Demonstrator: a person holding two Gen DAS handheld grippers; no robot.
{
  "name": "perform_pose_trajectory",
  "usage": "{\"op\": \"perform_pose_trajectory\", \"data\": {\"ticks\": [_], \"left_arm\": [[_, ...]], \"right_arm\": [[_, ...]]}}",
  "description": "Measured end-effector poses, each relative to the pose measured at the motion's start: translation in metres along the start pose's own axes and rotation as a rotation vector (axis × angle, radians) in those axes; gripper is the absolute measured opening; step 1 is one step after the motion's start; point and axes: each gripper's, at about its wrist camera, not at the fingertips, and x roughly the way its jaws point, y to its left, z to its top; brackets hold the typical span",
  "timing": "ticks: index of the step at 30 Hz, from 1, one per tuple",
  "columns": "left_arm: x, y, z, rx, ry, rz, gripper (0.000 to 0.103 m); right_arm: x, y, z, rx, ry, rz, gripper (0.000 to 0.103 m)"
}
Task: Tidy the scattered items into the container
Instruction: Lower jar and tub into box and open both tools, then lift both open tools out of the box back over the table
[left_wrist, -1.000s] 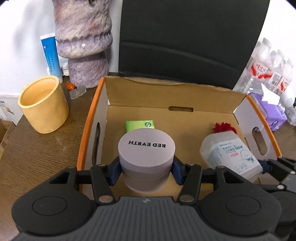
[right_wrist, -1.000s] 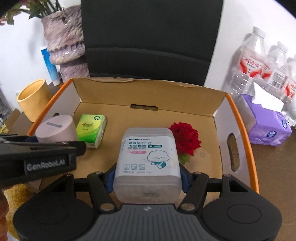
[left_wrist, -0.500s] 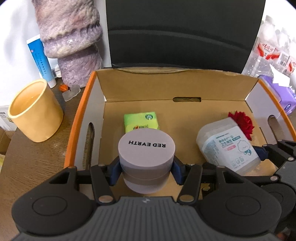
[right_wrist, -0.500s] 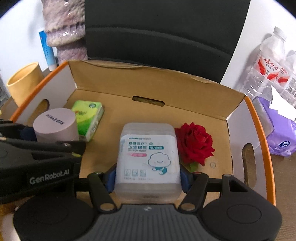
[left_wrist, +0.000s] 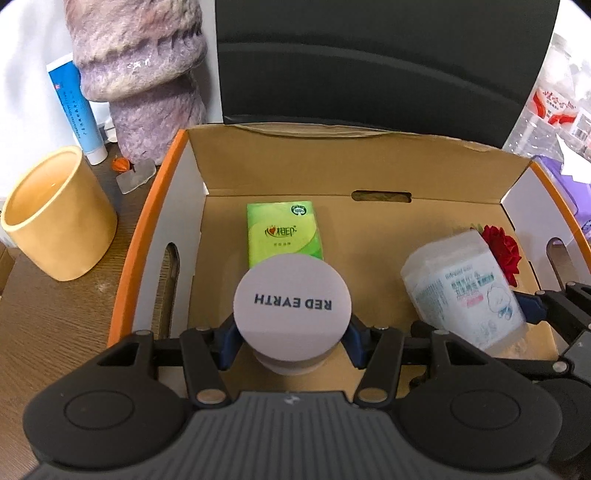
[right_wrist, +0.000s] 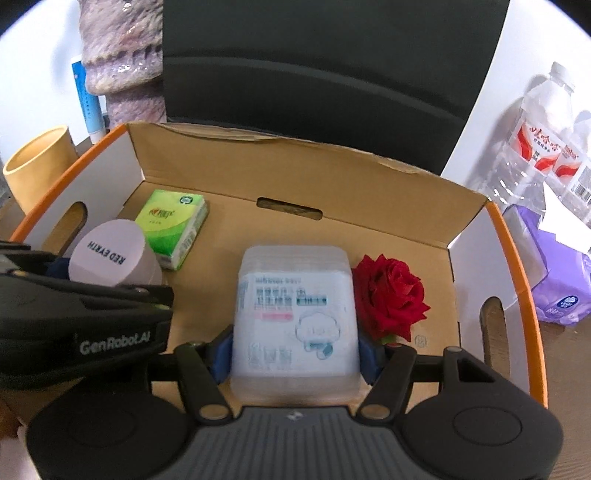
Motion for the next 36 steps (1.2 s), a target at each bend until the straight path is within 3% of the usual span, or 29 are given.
{"op": "perform_pose_trajectory", "data": {"ticks": [2,6,9,10,14,17,36], "left_arm": [[-0.002,-0.001,0.0,0.002,-0.01,0.004,0.059],[-0.011,-0.003,0.001,-0.003,-0.04,-0.008,0.068],[-0.021,-0.004,0.002,-0.013,-0.071,-0.02,0.078],[-0.025,-0.004,0.003,-0.012,-0.085,-0.017,0.085],[-0.04,-0.004,0.004,-0.018,-0.14,-0.016,0.101],[-0.052,-0.002,0.004,-0.029,-0.17,-0.037,0.102],[-0.102,0.01,-0.013,-0.103,-0.227,-0.061,0.103]], "right_arm": [[-0.001,0.001,-0.001,-0.008,-0.004,-0.001,0.066],[-0.007,0.001,-0.002,-0.014,-0.02,0.0,0.083],[-0.014,0.004,-0.002,-0.041,-0.049,-0.04,0.089],[-0.017,0.004,-0.002,-0.047,-0.055,-0.041,0.089],[-0.026,0.003,-0.001,-0.036,-0.053,-0.005,0.091],[-0.034,0.004,-0.001,-0.032,-0.064,-0.013,0.102],[-0.091,-0.001,-0.01,0.02,-0.134,-0.005,0.103]]}}
